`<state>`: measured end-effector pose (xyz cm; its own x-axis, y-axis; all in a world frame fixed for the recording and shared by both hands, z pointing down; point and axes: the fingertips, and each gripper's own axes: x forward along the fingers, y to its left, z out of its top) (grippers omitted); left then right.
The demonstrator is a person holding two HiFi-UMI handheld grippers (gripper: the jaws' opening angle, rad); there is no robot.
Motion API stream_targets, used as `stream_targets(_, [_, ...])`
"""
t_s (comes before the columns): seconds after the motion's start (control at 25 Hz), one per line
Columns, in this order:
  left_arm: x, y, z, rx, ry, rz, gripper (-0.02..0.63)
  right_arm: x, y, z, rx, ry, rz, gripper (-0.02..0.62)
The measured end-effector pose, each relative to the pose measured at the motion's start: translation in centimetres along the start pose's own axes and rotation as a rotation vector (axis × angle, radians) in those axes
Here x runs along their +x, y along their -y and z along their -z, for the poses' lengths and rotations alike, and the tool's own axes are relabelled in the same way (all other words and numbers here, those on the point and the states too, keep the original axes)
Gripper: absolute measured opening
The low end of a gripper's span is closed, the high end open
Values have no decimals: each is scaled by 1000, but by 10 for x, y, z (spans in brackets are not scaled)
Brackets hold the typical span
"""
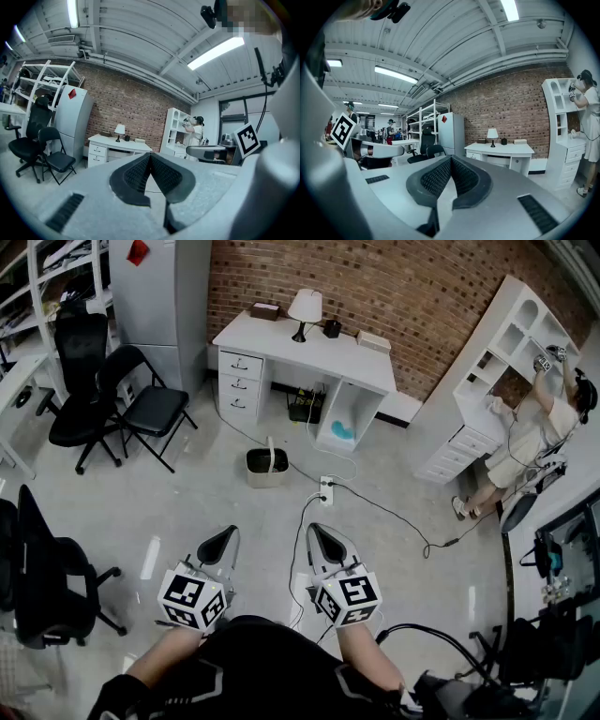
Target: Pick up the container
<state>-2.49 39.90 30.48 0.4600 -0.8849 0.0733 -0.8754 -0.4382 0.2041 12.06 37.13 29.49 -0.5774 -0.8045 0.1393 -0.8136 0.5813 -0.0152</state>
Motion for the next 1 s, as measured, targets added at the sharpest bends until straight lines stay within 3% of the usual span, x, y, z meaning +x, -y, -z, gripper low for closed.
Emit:
stream_targets(0.68, [-11, -22, 8, -10, -27, 18, 9, 14, -23, 0, 22, -2, -11, 8])
stream_targets(1.0, [-14, -23, 3, -22, -31, 88, 9, 21, -31, -2, 22, -19, 24, 8])
